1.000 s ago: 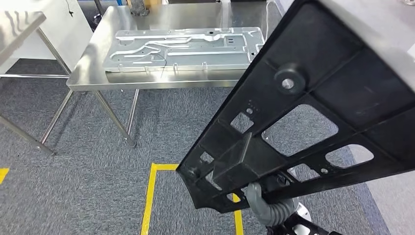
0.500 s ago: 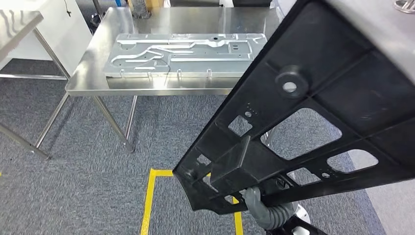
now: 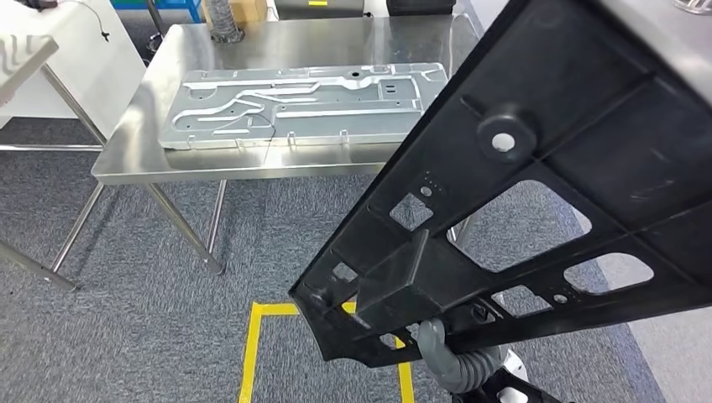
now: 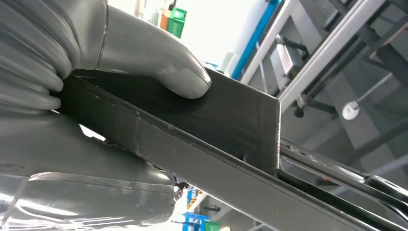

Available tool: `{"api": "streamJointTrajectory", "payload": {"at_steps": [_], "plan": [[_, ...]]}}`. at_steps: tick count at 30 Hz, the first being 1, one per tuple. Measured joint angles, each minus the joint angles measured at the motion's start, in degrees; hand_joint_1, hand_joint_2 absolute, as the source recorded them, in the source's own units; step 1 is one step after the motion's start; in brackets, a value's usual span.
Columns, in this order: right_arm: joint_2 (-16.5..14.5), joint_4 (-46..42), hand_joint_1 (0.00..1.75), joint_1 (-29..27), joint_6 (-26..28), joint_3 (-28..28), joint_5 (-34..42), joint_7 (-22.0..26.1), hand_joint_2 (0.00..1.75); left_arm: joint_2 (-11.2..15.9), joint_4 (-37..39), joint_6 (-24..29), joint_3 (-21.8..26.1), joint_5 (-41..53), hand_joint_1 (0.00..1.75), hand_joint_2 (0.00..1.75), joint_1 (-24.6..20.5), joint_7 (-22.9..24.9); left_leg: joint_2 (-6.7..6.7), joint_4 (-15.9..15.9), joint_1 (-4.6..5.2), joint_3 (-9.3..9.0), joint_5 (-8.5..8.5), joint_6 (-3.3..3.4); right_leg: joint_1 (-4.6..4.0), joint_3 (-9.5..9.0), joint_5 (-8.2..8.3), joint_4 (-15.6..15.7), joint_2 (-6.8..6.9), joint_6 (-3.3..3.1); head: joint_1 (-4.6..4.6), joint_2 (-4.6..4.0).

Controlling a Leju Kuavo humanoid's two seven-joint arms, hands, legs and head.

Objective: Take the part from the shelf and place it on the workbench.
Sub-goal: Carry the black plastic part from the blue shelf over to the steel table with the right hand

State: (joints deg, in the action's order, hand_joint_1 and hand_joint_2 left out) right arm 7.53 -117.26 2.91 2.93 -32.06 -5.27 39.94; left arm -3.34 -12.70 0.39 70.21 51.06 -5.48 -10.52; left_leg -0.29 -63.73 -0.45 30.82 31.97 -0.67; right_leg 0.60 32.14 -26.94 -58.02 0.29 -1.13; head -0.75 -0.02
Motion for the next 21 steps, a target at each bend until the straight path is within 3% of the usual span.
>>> {"api": "streamJointTrajectory", "payload": {"at_steps": [2, 3, 4, 5, 7, 8, 9, 13, 15, 18, 19, 20, 21], "plan": [[-0.48, -0.01, 1.75, 0.07, -0.18, 0.11, -0.06, 0.00, 1.75, -0.01, 0.00, -0.25, -0.04, 0.00, 0.00, 0.00, 0.09, 0.01, 0.03, -6.96, -0.14, 4.55, 2.89, -0.23, -0.08, -0.33, -0.50, -0.01, -0.14, -0.26, -0.01, 0.00], [-0.66, -0.01, 1.75, 0.05, -0.24, 0.22, -0.08, -0.01, 1.75, 0.00, 0.00, -0.34, -0.05, -0.01, 0.00, 0.00, 0.20, 0.01, 0.03, -9.42, -0.19, 6.59, 3.62, -0.34, -0.12, -0.58, -0.81, -0.02, -0.27, -0.26, -0.01, 0.00], [-0.83, -0.01, 1.75, 0.04, -0.37, 0.35, -0.10, -0.01, 1.75, 0.02, 0.00, -0.43, -0.05, 0.00, 0.00, 0.00, 0.31, 0.01, 0.03, -10.03, -0.22, 7.78, 3.23, -0.41, -0.13, -0.98, -1.18, -0.02, -0.41, -0.20, -0.01, 0.00], [-1.01, -0.01, 1.75, 0.03, -0.60, 0.52, -0.10, -0.01, 1.75, 0.04, 0.00, -0.49, -0.05, 0.01, 0.00, 0.00, 0.37, 0.00, 0.03, -8.53, -0.22, 7.95, 1.65, -0.37, -0.12, -1.55, -1.62, -0.02, -0.54, -0.10, -0.01, 0.00], [-1.39, -0.05, 1.75, 0.01, -1.15, 0.88, -0.04, 0.00, 1.75, 0.09, 0.00, -0.55, -0.05, 0.04, 0.00, 0.00, 0.44, -0.01, 0.04, -1.48, -0.20, 6.16, -3.84, -0.08, -0.09, -2.92, -2.65, 0.01, -0.61, 0.23, 0.01, 0.00], [-1.56, -0.08, 1.75, 0.00, -1.41, 1.07, -0.01, 0.00, 1.75, 0.10, 0.00, -0.55, -0.06, 0.07, 0.00, 0.00, 0.45, -0.02, 0.01, 1.59, -0.06, 5.36, -5.50, 0.12, -0.11, -3.46, -3.09, 0.05, -0.65, 0.46, 0.01, 0.00], [-1.74, -0.15, 1.75, -0.03, -1.58, 1.24, -0.02, -0.01, 1.75, 0.11, 0.00, -0.54, -0.07, 0.11, 0.00, 0.00, 0.44, -0.02, -0.01, 3.48, 0.10, 4.83, -6.58, 0.43, -0.15, -3.75, -3.45, 0.15, -0.68, 0.77, 0.01, 0.00], [-2.13, -0.72, 1.75, -0.32, -0.97, 1.76, -0.48, 0.01, 1.75, 0.15, 0.00, -0.33, -0.40, -0.72, 0.00, 0.00, 0.45, 0.01, 0.11, 5.01, 0.14, 3.69, -6.88, 1.87, -0.27, -4.15, -3.61, -0.96, -0.66, 2.21, 0.01, 0.01], [-2.14, -0.87, 1.75, -0.44, -0.55, 1.78, -0.74, 0.01, 1.75, 0.16, 0.00, -0.23, -0.74, -1.28, 0.00, 0.00, 0.36, 0.01, 0.16, 5.55, -0.02, 2.75, -6.67, 2.43, -0.17, -1.67, -4.64, -5.56, -0.62, 2.63, 0.00, 0.01], [-2.14, -0.91, 1.75, -0.65, -0.89, 1.87, -0.80, 0.00, 1.75, 0.17, 0.00, -0.35, -1.03, -1.55, 0.00, 0.00, 0.31, 0.01, 0.19, 5.69, 0.11, 1.87, -5.79, 2.88, -0.07, 5.32, -8.58, -15.18, -0.60, 3.12, 0.01, 0.00], [-2.13, -0.90, 1.75, -0.66, -1.04, 1.96, -0.78, -0.01, 1.75, 0.17, 0.00, -0.45, -1.12, -1.57, 0.00, 0.00, 0.32, -0.01, 0.24, 5.69, 0.16, 1.42, -5.39, 2.90, -0.03, 6.69, -8.85, -16.04, -0.60, 3.21, 0.01, 0.00], [-2.13, -0.90, 1.75, -0.52, -1.25, 2.11, -0.69, -0.01, 1.75, 0.17, 0.00, -0.62, -1.22, -1.56, 0.00, 0.00, 0.35, -0.05, 0.32, 5.69, 0.21, 0.86, -4.96, 2.87, 0.01, 7.13, -7.84, -14.94, -0.59, 3.19, 0.01, 0.00], [-2.13, -0.89, 1.75, -0.19, -1.54, 2.32, -0.55, -0.01, 1.75, 0.17, 0.00, -0.80, -1.34, -1.51, 0.00, 0.00, 0.36, -0.10, 0.39, 5.69, 0.26, 0.20, -4.49, 2.80, 0.03, 6.61, -5.55, -11.98, -0.59, 3.01, 0.01, 0.00]]}}
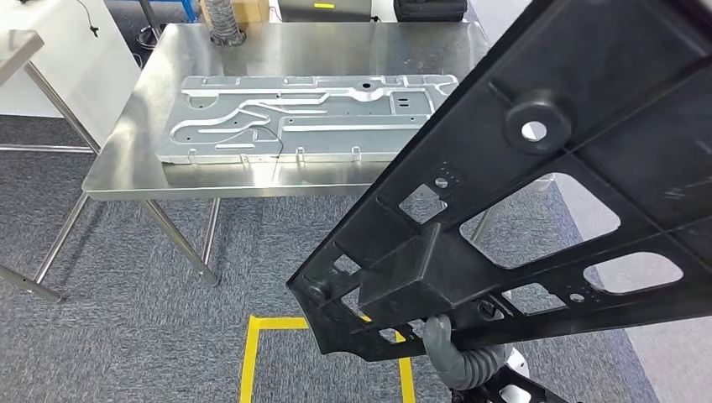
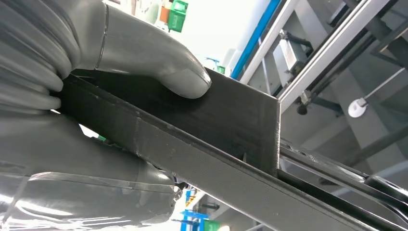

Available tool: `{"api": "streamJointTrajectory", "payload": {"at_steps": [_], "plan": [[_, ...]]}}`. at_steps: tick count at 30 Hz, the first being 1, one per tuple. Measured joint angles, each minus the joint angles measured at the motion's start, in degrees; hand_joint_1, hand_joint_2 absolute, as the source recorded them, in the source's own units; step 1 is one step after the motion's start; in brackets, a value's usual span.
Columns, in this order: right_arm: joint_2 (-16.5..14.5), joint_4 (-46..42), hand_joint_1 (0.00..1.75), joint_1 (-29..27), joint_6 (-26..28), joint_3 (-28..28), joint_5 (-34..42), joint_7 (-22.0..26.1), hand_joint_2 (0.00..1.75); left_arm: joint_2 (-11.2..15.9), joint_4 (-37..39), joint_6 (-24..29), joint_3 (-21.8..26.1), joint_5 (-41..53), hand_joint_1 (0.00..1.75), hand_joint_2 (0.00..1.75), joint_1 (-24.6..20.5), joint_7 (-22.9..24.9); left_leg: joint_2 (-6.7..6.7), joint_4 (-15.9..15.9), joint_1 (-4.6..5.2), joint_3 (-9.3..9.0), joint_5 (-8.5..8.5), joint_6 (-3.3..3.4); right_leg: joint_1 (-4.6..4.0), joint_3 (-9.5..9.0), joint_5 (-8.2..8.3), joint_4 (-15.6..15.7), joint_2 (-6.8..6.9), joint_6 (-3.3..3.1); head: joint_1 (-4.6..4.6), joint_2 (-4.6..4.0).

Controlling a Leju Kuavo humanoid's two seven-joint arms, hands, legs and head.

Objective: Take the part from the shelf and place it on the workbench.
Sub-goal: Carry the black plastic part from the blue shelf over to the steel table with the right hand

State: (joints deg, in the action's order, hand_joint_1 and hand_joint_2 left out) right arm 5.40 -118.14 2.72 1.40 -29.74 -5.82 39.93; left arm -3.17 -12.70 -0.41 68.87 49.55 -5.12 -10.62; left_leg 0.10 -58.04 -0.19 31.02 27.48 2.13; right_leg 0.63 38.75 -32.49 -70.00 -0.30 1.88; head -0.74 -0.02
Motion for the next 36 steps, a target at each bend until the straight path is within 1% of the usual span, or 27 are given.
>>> {"api": "streamJointTrajectory", "payload": {"at_steps": [1, 2, 3, 4, 7, 8, 9, 11, 12, 13, 14, 15, 17, 18, 19, 22, 24, 25, 27, 28, 29, 30, 32, 33, 34, 35, 36], "plan": [[0.00, 0.02, 1.75, 0.51, -0.28, 0.24, 0.18, 0.00, 1.75, 0.00, 0.00, -0.19, -0.12, 0.08, 0.00, 0.00, 0.01, -0.08, 0.06, 0.04, 0.04, -0.54, 0.48, -0.12, -0.03, -0.99, 3.13, 3.96, 0.03, -0.34, 0.00, 0.00], [0.00, 0.08, 1.75, 1.21, -0.51, 0.53, 0.43, 0.01, 1.75, 0.00, 0.00, -0.43, -0.21, 0.18, 0.00, 0.00, -0.01, -0.16, 0.10, 0.01, 0.11, -1.10, 0.94, -0.32, -0.18, -1.88, 5.38, 7.41, 0.08, -0.68, 0.00, 0.00], [0.00, 0.15, 1.75, 2.01, -0.55, 0.85, 0.67, 0.01, 1.75, 0.02, 0.00, -0.63, -0.28, 0.30, 0.00, 0.00, -0.04, -0.22, 0.12, 0.00, 0.16, -1.45, 1.38, -0.61, -0.37, -2.56, 6.77, 9.80, 0.13, -1.01, -0.01, 0.00], [0.02, 0.20, 1.75, 2.77, -0.34, 1.15, 0.94, -0.01, 1.75, 0.07, 0.00, -0.78, -0.35, 0.39, 0.00, 0.00, -0.07, -0.28, 0.12, -0.11, 0.18, -1.79, 1.66, -0.95, -0.57, -2.87, 7.40, 11.05, 0.16, -1.33, -0.01, 0.00], [0.12, 0.14, 1.75, 4.82, 1.04, 1.78, 1.51, -0.04, 1.75, 0.35, 0.00, -0.95, -0.48, 0.61, 0.00, 0.00, -0.16, -0.48, 0.10, -1.13, 0.13, -2.47, 1.96, -2.05, -0.56, -4.07, 7.28, 11.81, 0.03, -2.26, -0.01, 0.00], [0.14, 0.02, 1.75, 5.39, 1.48, 1.85, 1.57, -0.02, 1.75, 0.45, 0.00, -0.97, -0.50, 0.67, 0.00, 0.00, -0.22, -0.55, 0.10, -2.36, 0.08, -2.00, 2.37, -2.32, -0.42, -4.73, 7.10, 12.01, 0.05, -2.59, -0.01, 0.00], [0.16, -0.15, 1.75, 5.80, 1.75, 1.88, 1.63, -0.01, 1.75, 0.55, 0.00, -1.00, -0.51, 0.72, 0.00, 0.00, -0.28, -0.60, 0.09, -4.57, -0.02, -0.89, 3.27, -2.54, -0.31, -5.35, 6.86, 12.18, 0.07, -2.86, -0.02, 0.00], [0.20, -0.46, 1.75, 6.10, 1.97, 1.89, 1.84, 0.01, 1.75, 0.65, 0.00, -1.04, -0.51, 0.69, 0.00, 0.00, -0.23, -0.66, 0.07, -11.23, -0.29, 3.23, 6.01, -3.01, -0.29, -6.11, 6.17, 12.29, 0.14, -3.22, -0.01, 0.00], [0.22, -0.58, 1.75, 6.03, 2.01, 1.89, 1.99, 0.01, 1.75, 0.68, 0.00, -1.06, -0.51, 0.62, 0.00, 0.00, -0.13, -0.66, 0.07, -14.18, -0.42, 5.47, 7.17, -3.26, -0.29, -6.45, 5.78, 12.29, 0.08, -3.24, -0.01, 0.00], [0.25, -0.68, 1.75, 5.92, 2.04, 1.88, 2.16, 0.00, 1.75, 0.72, 0.00, -1.06, -0.50, 0.50, 0.00, 0.00, -0.02, -0.66, 0.06, -15.71, -0.53, 7.08, 7.55, -3.49, -0.28, -6.87, 5.37, 12.28, 0.00, -3.20, -0.01, 0.00], [0.28, -0.75, 1.75, 5.83, 2.03, 1.87, 2.36, 0.00, 1.75, 0.76, 0.00, -1.06, -0.50, 0.40, 0.00, 0.00, 0.06, -0.67, 0.05, -15.32, -0.63, 7.81, 6.73, -3.64, -0.24, -7.40, 4.92, 12.27, -0.09, -3.10, -0.01, 0.00], [0.32, -0.86, 1.75, 5.78, 2.01, 1.87, 2.51, 0.00, 1.75, 0.83, 0.00, -1.06, -0.50, 0.34, 0.00, 0.00, 0.09, -0.67, 0.04, -12.86, -0.73, 7.55, 4.64, -3.69, -0.19, -8.10, 4.39, 12.27, -0.15, -2.94, -0.01, 0.00], [0.38, -1.08, 1.75, 5.78, 1.97, 1.87, 2.69, 0.01, 1.75, 0.97, 0.00, -1.07, -0.50, 0.30, 0.00, 0.00, 0.12, -0.68, 0.01, -5.61, -0.78, 5.74, -0.73, -3.57, -0.13, -9.52, 3.25, 12.27, -0.16, -2.45, 0.00, 0.00], [0.42, -1.19, 1.75, 5.80, 1.97, 1.86, 2.71, 0.02, 1.75, 1.02, 0.00, -1.09, -0.50, 0.30, 0.00, 0.00, 0.11, -0.68, -0.01, -2.98, -0.65, 5.02, -2.25, -3.26, -0.13, -9.92, 2.79, 12.28, -0.16, -2.12, 0.00, 0.00], [0.44, -1.28, 1.75, 5.81, 1.97, 1.84, 2.72, 0.00, 1.75, 1.04, 0.00, -1.11, -0.50, 0.30, 0.00, 0.00, 0.13, -0.69, -0.01, -1.61, -0.48, 4.71, -3.00, -2.87, -0.13, -10.12, 2.47, 12.34, -0.17, -1.76, -0.01, 0.00], [0.52, -1.58, 1.75, 5.77, 1.97, 1.80, 2.72, -0.04, 1.75, 1.14, 0.00, -1.13, -0.48, 0.30, 0.00, 0.00, 0.20, -0.73, 0.09, -0.73, -0.28, 4.00, -2.90, -1.57, -0.12, -10.27, 2.43, 11.86, -0.13, -0.67, -0.02, 0.00], [0.55, -1.74, 1.75, 5.83, 1.97, 1.79, 2.72, 0.01, 1.75, 1.16, 0.00, -1.14, -0.48, 0.30, 0.00, 0.00, 0.15, -0.76, 0.17, 0.04, -0.41, 2.88, -2.68, -0.99, 0.00, -8.48, 2.09, 8.27, -0.04, -0.17, 0.00, 0.00], [0.55, -1.77, 1.75, 5.83, 1.97, 1.80, 2.72, 0.01, 1.75, 1.17, 0.00, -1.14, -0.49, 0.30, 0.00, 0.00, 0.11, -0.76, 0.16, 0.32, -0.42, 2.39, -2.47, -0.75, 0.07, -6.40, 1.22, 4.89, -0.01, 0.03, 0.00, 0.00], [0.57, -1.77, 1.75, 5.72, 1.98, 1.81, 2.72, 0.01, 1.75, 1.18, 0.00, -1.14, -0.49, 0.29, 0.00, 0.00, 0.08, -0.76, 0.16, 0.45, -0.30, 1.58, -1.79, -0.39, 0.08, -1.31, -1.65, -2.20, -0.01, 0.19, 0.00, 0.00], [0.60, -1.76, 1.75, 5.65, 1.98, 1.81, 2.72, 0.00, 1.75, 1.19, 0.00, -1.14, -0.48, 0.28, 0.00, 0.00, 0.09, -0.76, 0.19, 0.46, -0.22, 1.11, -1.36, -0.30, 0.08, 0.61, -2.60, -4.19, -0.01, 0.13, 0.00, 0.00], [0.63, -1.77, 1.75, 5.61, 1.99, 1.81, 2.72, 0.00, 1.75, 1.19, 0.00, -1.14, -0.48, 0.28, 0.00, 0.00, 0.11, -0.76, 0.23, 0.46, -0.13, 0.52, -0.90, -0.27, 0.08, 1.59, -2.42, -4.23, -0.01, 0.01, 0.00, 0.00], [0.67, -1.77, 1.75, 5.60, 1.99, 1.81, 2.72, 0.00, 1.75, 1.19, 0.00, -1.15, -0.48, 0.28, 0.00, 0.00, 0.13, -0.76, 0.28, 0.46, -0.04, -0.18, -0.40, -0.28, 0.05, 1.54, -0.86, -2.20, -0.01, -0.17, 0.00, 0.00], [0.72, -1.77, 1.75, 5.60, 1.99, 1.81, 2.72, 0.01, 1.75, 1.11, 0.02, -1.20, -0.48, 0.28, 0.00, 0.00, 0.14, -0.76, 0.35, 0.45, 0.16, -1.58, 0.66, -0.44, -0.26, -0.29, 4.97, 5.37, 0.04, -0.95, 0.00, 0.00], [0.73, -1.77, 1.75, 5.60, 1.98, 1.80, 2.72, 0.01, 1.75, 1.04, 0.04, -1.25, -0.48, 0.28, 0.00, 0.00, 0.11, -0.76, 0.41, 0.47, 0.25, -2.04, 1.14, -0.65, -0.49, -1.13, 7.11, 8.60, 0.11, -1.35, 0.01, 0.00], [0.74, -1.78, 1.75, 5.61, 1.98, 1.79, 2.72, -0.01, 1.75, 0.99, 0.07, -1.29, -0.48, 0.28, 0.00, 0.00, 0.07, -0.75, 0.42, 0.57, 0.28, -2.30, 1.56, -0.94, -0.74, -1.67, 8.50, 10.61, 0.16, -1.73, 0.00, 0.00], [0.76, -1.80, 1.75, 5.58, 1.98, 1.79, 2.72, -0.02, 1.75, 0.94, 0.09, -1.33, -0.48, 0.28, 0.00, 0.00, 0.04, -0.74, 0.42, 0.48, 0.29, -2.55, 1.76, -1.28, -0.90, -1.91, 8.94, 11.54, 0.17, -2.00, -0.01, 0.00], [0.78, -1.85, 1.75, 5.58, 1.98, 1.79, 2.72, -0.03, 1.75, 0.97, 0.09, -1.36, -0.48, 0.28, 0.00, 0.00, 0.00, -0.74, 0.41, 0.46, 0.28, -2.83, 1.83, -1.67, -0.93, -2.28, 8.66, 11.79, 0.14, -2.21, -0.02, 0.00]]}}
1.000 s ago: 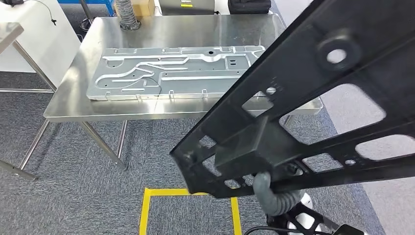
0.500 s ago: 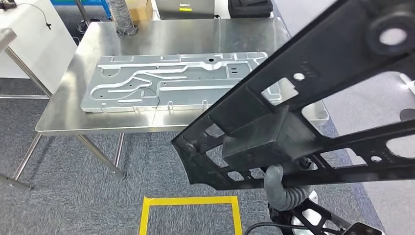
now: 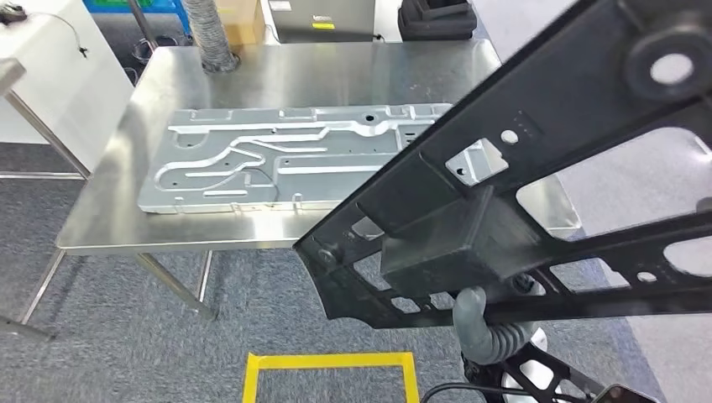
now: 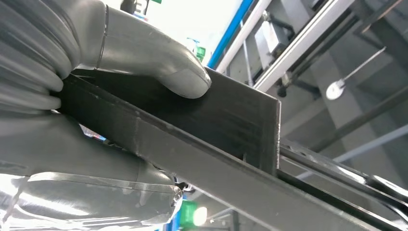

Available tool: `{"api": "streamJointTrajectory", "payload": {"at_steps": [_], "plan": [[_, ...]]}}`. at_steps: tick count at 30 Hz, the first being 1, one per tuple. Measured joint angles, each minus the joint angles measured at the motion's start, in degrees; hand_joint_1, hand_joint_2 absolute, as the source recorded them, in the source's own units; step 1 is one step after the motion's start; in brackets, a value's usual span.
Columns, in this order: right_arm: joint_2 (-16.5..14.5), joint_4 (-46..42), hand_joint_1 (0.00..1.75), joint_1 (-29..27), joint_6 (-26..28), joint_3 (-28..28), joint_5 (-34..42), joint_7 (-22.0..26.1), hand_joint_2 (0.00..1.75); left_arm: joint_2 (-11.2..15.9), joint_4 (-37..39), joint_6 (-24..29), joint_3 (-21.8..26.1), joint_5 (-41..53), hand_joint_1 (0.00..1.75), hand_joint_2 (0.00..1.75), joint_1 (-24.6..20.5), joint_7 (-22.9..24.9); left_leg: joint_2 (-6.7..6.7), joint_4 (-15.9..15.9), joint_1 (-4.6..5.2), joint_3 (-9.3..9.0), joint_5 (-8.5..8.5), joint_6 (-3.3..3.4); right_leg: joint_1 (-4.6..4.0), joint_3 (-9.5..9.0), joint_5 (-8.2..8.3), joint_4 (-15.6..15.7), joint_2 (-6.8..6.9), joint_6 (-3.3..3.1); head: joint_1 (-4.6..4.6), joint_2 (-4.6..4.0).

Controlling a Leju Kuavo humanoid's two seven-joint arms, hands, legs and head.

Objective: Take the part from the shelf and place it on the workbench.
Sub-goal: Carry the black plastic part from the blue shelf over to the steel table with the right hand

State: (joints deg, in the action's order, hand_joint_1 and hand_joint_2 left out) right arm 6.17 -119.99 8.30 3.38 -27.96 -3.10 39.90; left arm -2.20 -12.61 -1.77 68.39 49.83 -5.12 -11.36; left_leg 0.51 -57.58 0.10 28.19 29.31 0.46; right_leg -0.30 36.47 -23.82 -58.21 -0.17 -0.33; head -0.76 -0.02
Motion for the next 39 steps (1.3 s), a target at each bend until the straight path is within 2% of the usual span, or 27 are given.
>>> {"api": "streamJointTrajectory", "payload": {"at_steps": [2, 3, 4, 6, 7, 8, 9, 10, 11, 13, 14, 16, 18, 19, 22, 23, 24, 26, 27, 28, 29, 30, 33, 35, 37, 38, 39], "plan": [[0.03, -0.16, 1.75, -0.01, 0.01, 0.01, 0.00, 0.01, 1.75, 0.08, -0.01, -0.04, 0.00, 0.01, 0.00, 0.00, -0.12, -0.02, -0.14, -1.77, -0.07, 0.02, 0.18, -0.53, 0.22, -1.23, -0.04, 0.66, -0.07, -0.57, -0.02, 0.00], [0.03, -0.24, 1.75, 0.05, 0.01, 0.00, 0.00, 0.02, 1.75, 0.09, -0.01, -0.05, -0.01, 0.01, 0.00, 0.00, -0.21, -0.02, -0.17, -3.86, -0.12, 0.95, 0.62, -0.75, 0.35, -1.91, -0.27, 0.87, -0.04, -0.87, -0.01, 0.00], [0.03, -0.28, 1.75, 0.09, 0.01, 0.00, 0.00, 0.03, 1.75, 0.10, -0.01, -0.06, -0.01, 0.02, 0.00, 0.00, -0.27, -0.03, -0.20, -7.03, -0.22, 2.69, 1.56, -0.93, 0.46, -2.46, -0.56, 1.03, 0.01, -1.08, -0.02, 0.00], [0.03, -0.31, 1.75, 0.08, 0.01, 0.00, 0.00, 0.03, 1.75, 0.09, 0.00, -0.05, -0.01, 0.01, 0.00, 0.00, -0.21, -0.03, -0.19, -14.08, -0.44, 7.35, 4.60, -1.41, 0.48, -3.23, -1.30, 1.05, 0.00, -1.30, -0.02, 0.00], [0.04, -0.31, 1.75, 0.03, 0.01, 0.00, 0.00, 0.03, 1.75, 0.11, 0.00, -0.05, -0.01, 0.01, 0.00, 0.00, -0.13, -0.03, -0.19, -16.35, -0.58, 9.32, 5.83, -1.64, 0.50, -3.65, -1.72, 1.05, -0.07, -1.25, -0.03, 0.00], [0.04, -0.30, 1.75, -0.02, 0.01, 0.00, 0.00, 0.03, 1.75, 0.13, 0.00, -0.04, 0.00, 0.00, 0.00, 0.00, -0.06, -0.03, -0.20, -16.86, -0.68, 10.48, 6.03, -1.81, 0.52, -4.17, -2.15, 1.04, -0.14, -1.17, -0.03, 0.00], [0.04, -0.30, 1.75, -0.05, 0.01, 0.00, 0.00, 0.03, 1.75, 0.15, 0.00, -0.04, 0.00, 0.00, 0.00, 0.00, -0.01, -0.03, -0.21, -15.32, -0.77, 10.64, 4.83, -1.88, 0.55, -4.80, -2.61, 1.04, -0.19, -1.05, -0.03, 0.00], [0.04, -0.30, 1.75, -0.05, 0.01, 0.00, 0.00, 0.03, 1.75, 0.17, 0.00, -0.04, 0.00, 0.01, 0.00, 0.00, 0.01, -0.03, -0.22, -12.07, -0.84, 9.94, 2.38, -1.87, 0.59, -5.51, -3.12, 1.04, -0.21, -0.89, -0.03, 0.00], [0.03, -0.30, 1.75, -0.06, 0.01, 0.00, 0.00, 0.03, 1.75, 0.19, 0.00, -0.04, 0.00, 0.01, 0.00, 0.00, 0.04, -0.03, -0.25, -7.94, -0.86, 8.84, -0.85, -1.76, 0.61, -6.10, -3.64, 1.04, -0.20, -0.69, -0.02, 0.00], [0.04, -0.31, 1.75, -0.05, 0.01, -0.01, 0.00, 0.02, 1.75, 0.22, 0.00, -0.02, 0.00, 0.02, 0.00, 0.00, 0.05, -0.02, -0.30, -1.99, -0.64, 7.33, -4.51, -1.22, 0.52, -6.75, -4.52, 0.93, -0.23, -0.10, -0.02, 0.00], [0.05, -0.32, 1.75, -0.04, 0.01, -0.02, 0.00, -0.01, 1.75, 0.24, 0.00, -0.01, 0.00, 0.01, 0.00, 0.00, 0.09, -0.01, -0.30, -0.77, -0.51, 7.15, -5.13, -0.80, 0.47, -6.81, -4.72, 0.80, -0.26, 0.28, -0.01, 0.00], [0.07, -0.38, 1.75, -0.04, 0.00, -0.05, 0.00, -0.02, 1.75, 0.27, 0.00, 0.02, 0.00, 0.01, 0.00, 0.00, 0.12, 0.01, -0.24, -0.38, -0.43, 6.73, -5.09, 0.07, 0.42, -6.99, -4.88, 0.60, -0.26, 1.06, -0.02, 0.01], [0.08, -0.43, 1.75, 0.02, 0.00, -0.05, 0.00, 0.02, 1.75, 0.27, 0.00, 0.02, 0.00, 0.00, 0.00, 0.00, 0.11, -0.01, -0.18, 0.03, -0.58, 5.81, -5.08, 0.77, 0.52, -6.43, -5.33, -1.54, -0.20, 1.63, -0.02, 0.01], [0.08, -0.46, 1.75, 0.07, 0.01, -0.05, 0.00, 0.03, 1.75, 0.28, 0.00, 0.02, 0.00, 0.00, 0.00, 0.00, 0.06, -0.02, -0.16, 0.19, -0.64, 5.39, -4.96, 1.02, 0.60, -5.02, -6.18, -4.29, -0.17, 1.85, -0.01, 0.01], [0.10, -0.50, 1.75, -0.03, 0.01, -0.04, 0.00, 0.03, 1.75, 0.28, 0.00, 0.02, 0.00, 0.00, 0.00, 0.00, 0.02, -0.03, -0.16, 0.24, -0.48, 4.69, -4.12, 1.41, 0.71, 1.84, -10.41, -14.90, -0.13, 2.18, -0.01, 0.00], [0.11, -0.50, 1.75, -0.08, 0.01, -0.04, 0.00, 0.03, 1.75, 0.28, 0.00, 0.02, 0.00, 0.00, 0.00, 0.00, 0.03, -0.03, -0.14, 0.23, -0.40, 4.33, -3.78, 1.45, 0.71, 3.21, -10.76, -16.11, -0.13, 2.16, -0.01, 0.00], [0.11, -0.50, 1.75, -0.11, 0.01, -0.04, 0.00, 0.03, 1.75, 0.28, 0.00, 0.02, 0.01, 0.00, 0.00, 0.00, 0.05, -0.03, -0.11, 0.23, -0.31, 3.82, -3.39, 1.45, 0.69, 3.52, -9.66, -15.10, -0.13, 2.02, -0.01, 0.00], [0.13, -0.50, 1.75, -0.10, 0.01, -0.04, 0.00, 0.03, 1.75, 0.27, 0.00, 0.02, 0.02, 0.00, 0.00, 0.00, 0.06, -0.03, -0.05, 0.24, -0.15, 2.66, -2.55, 1.39, 0.52, 1.50, -4.25, -7.85, -0.12, 1.36, -0.01, 0.00], [0.13, -0.50, 1.75, -0.09, 0.01, -0.04, 0.00, 0.03, 1.75, 0.20, 0.01, 0.02, 0.02, 0.01, 0.00, 0.00, 0.03, -0.03, -0.03, 0.19, -0.03, 2.19, -2.16, 1.25, 0.28, 0.34, -2.21, -4.10, -0.08, 0.92, -0.01, 0.00], [0.14, -0.51, 1.75, -0.06, 0.01, -0.04, 0.00, 0.03, 1.75, 0.15, 0.01, 0.01, 0.02, 0.01, 0.00, 0.00, -0.02, -0.02, -0.03, 0.18, 0.01, 1.97, -1.82, 1.02, 0.03, -0.45, -1.12, -1.50, -0.09, 0.51, -0.01, 0.00], [0.16, -0.52, 1.75, -0.05, 0.01, -0.03, 0.00, 0.04, 1.75, 0.10, 0.02, 0.01, 0.02, 0.01, 0.00, 0.00, -0.05, -0.01, -0.04, 0.15, 0.03, 1.81, -1.60, 0.74, -0.20, -0.76, -0.57, -0.12, -0.08, 0.14, 0.00, 0.00], [0.19, -0.53, 1.75, -0.05, 0.01, -0.03, 0.00, 0.04, 1.75, 0.05, 0.03, 0.01, 0.02, 0.01, 0.00, 0.00, -0.06, -0.01, -0.06, -0.04, 0.07, 1.69, -1.56, 0.40, -0.36, -0.78, -0.83, 0.15, -0.09, -0.17, 0.00, 0.00], [0.22, -0.58, 1.75, -0.01, 0.01, -0.05, 0.00, 0.03, 1.75, 0.16, 0.02, 0.02, 0.02, 0.01, 0.00, 0.00, -0.13, -0.01, -0.14, -2.07, 0.03, 1.83, -0.78, -0.45, 0.03, -2.13, -0.39, 0.92, -0.05, -1.04, 0.01, 0.00], [0.22, -0.62, 1.75, 0.08, 0.01, -0.05, 0.00, 0.03, 1.75, 0.19, 0.02, 0.01, 0.01, 0.01, 0.00, 0.00, -0.25, -0.02, -0.17, -7.31, -0.23, 4.40, 1.79, -0.87, 0.24, -3.00, -0.67, 1.26, 0.08, -1.44, 0.00, 0.00], [0.22, -0.63, 1.75, 0.04, -0.01, -0.07, 0.00, 0.03, 1.75, 0.19, 0.02, 0.01, 0.01, 0.01, 0.00, 0.00, -0.16, -0.02, -0.17, -14.30, -0.55, 8.64, 4.86, -1.35, 0.25, -3.30, -1.09, 1.26, 0.07, -1.60, -0.01, 0.00], [0.23, -0.62, 1.75, -0.02, 0.00, -0.07, 0.00, 0.03, 1.75, 0.21, 0.02, 0.01, 0.02, 0.01, 0.00, 0.00, -0.07, -0.02, -0.18, -16.19, -0.71, 10.14, 5.33, -1.61, 0.27, -3.48, -1.30, 1.24, 0.03, -1.56, -0.01, 0.00], [0.23, -0.62, 1.75, -0.06, -0.01, -0.07, 0.00, 0.03, 1.75, 0.21, 0.02, 0.02, 0.02, 0.01, 0.00, 0.00, 0.00, -0.01, -0.18, -15.94, -0.84, 10.61, 4.54, -1.83, 0.34, -3.74, -1.53, 1.21, -0.03, -1.43, -0.01, 0.00]]}}
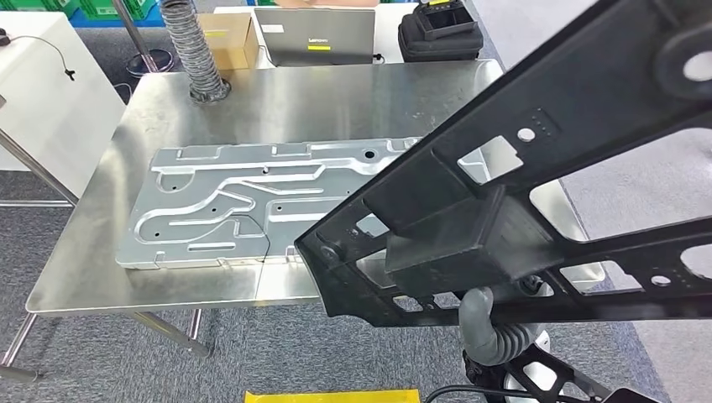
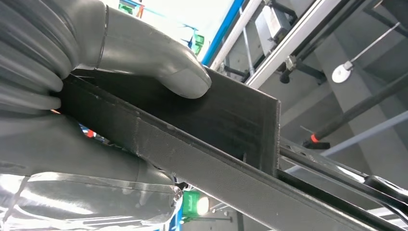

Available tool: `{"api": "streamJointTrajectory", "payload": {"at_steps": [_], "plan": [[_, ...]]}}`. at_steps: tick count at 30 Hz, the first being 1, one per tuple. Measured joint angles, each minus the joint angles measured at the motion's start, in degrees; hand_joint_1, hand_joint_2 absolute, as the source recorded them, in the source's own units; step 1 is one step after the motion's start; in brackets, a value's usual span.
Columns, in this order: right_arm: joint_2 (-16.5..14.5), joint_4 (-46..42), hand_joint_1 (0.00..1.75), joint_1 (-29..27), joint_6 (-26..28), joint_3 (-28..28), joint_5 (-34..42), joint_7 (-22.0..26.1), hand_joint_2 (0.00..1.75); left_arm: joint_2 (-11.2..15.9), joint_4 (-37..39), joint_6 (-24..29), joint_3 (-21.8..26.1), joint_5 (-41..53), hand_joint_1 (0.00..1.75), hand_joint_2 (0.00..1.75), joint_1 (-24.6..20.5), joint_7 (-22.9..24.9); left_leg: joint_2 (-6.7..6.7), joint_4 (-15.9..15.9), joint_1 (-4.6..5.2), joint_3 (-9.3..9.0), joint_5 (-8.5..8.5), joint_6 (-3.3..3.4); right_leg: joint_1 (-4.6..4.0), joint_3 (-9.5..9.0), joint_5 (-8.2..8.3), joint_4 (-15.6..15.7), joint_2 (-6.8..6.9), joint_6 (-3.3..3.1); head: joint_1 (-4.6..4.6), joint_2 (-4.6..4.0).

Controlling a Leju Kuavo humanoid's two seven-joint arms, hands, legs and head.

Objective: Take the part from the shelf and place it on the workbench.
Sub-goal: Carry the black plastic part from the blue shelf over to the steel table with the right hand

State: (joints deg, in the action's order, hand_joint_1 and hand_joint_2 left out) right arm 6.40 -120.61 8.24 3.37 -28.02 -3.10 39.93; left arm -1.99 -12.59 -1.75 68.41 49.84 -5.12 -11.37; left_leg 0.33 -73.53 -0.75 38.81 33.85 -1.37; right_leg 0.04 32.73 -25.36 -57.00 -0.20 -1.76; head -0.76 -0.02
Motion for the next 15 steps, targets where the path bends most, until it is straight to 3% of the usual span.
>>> {"api": "streamJointTrajectory", "payload": {"at_steps": [2, 4, 5, 8, 10, 13, 14, 15], "plan": [[0.00, 0.00, 1.75, -0.02, 0.00, 0.00, 0.00, 0.00, 1.75, 0.01, 0.00, 0.01, 0.00, 0.01, 0.00, 0.00, 0.03, 0.01, -0.03, 6.52, -0.24, -2.15, -4.76, -0.26, 0.17, -0.81, -0.58, -0.08, -0.07, 0.42, 0.00, 0.00], [0.00, -0.01, 1.75, 0.00, -0.01, 0.00, 0.00, 0.00, 1.75, 0.02, 0.00, 0.01, 0.00, 0.02, 0.00, 0.00, -0.03, 0.01, -0.07, 13.44, -0.17, -4.80, -7.59, -0.04, 0.20, -1.42, -1.16, -0.26, -0.06, 1.01, 0.01, 0.00], [0.00, -0.01, 1.75, 0.01, -0.01, 0.00, 0.00, 0.00, 1.75, 0.03, 0.00, 0.01, 0.00, 0.02, 0.00, 0.00, -0.04, 0.01, -0.08, 15.11, -0.06, -5.44, -8.06, 0.33, 0.16, -1.50, -1.39, -0.32, -0.05, 1.36, 0.01, 0.00], [0.03, -0.04, 1.75, -0.02, -0.01, -0.01, 0.00, 0.00, 1.75, 0.07, 0.00, 0.01, 0.00, 0.00, 0.00, 0.00, 0.06, 0.01, -0.03, 15.82, 0.07, -5.94, -8.42, 1.70, 0.11, -1.51, -1.63, -1.04, -0.07, 2.49, 0.01, 0.00], [0.04, -0.06, 1.75, 0.06, -0.01, 0.00, 0.00, 0.02, 1.75, 0.07, 0.00, 0.01, 0.00, -0.01, 0.00, 0.00, 0.00, 0.00, -0.01, 16.06, -0.03, -6.37, -8.52, 2.29, 0.27, -0.63, -3.24, -3.43, -0.02, 2.99, 0.01, 0.00], [0.04, -0.07, 1.75, 0.00, 0.00, 0.02, 0.00, 0.01, 1.75, 0.08, 0.00, 0.01, 0.00, 0.00, 0.00, 0.00, -0.08, -0.01, -0.05, 16.10, 0.10, -6.44, -8.31, 2.75, 0.39, 4.87, -8.50, -13.86, 0.02, 3.45, 0.00, 0.00], [0.04, -0.07, 1.75, -0.07, 0.00, 0.01, 0.00, 0.00, 1.75, 0.08, 0.00, 0.01, 0.00, 0.00, 0.00, 0.00, -0.07, -0.01, -0.05, 16.09, 0.18, -6.48, -8.20, 2.83, 0.40, 6.50, -9.28, -16.53, 0.02, 3.53, 0.00, 0.00], [0.04, -0.06, 1.75, -0.11, 0.00, 0.01, 0.00, 0.00, 1.75, 0.08, 0.00, 0.01, 0.00, -0.01, 0.00, 0.00, -0.07, -0.01, -0.04, 16.07, 0.24, -6.59, -8.09, 2.87, 0.40, 7.21, -8.93, -17.21, 0.03, 3.55, 0.00, 0.00]]}}
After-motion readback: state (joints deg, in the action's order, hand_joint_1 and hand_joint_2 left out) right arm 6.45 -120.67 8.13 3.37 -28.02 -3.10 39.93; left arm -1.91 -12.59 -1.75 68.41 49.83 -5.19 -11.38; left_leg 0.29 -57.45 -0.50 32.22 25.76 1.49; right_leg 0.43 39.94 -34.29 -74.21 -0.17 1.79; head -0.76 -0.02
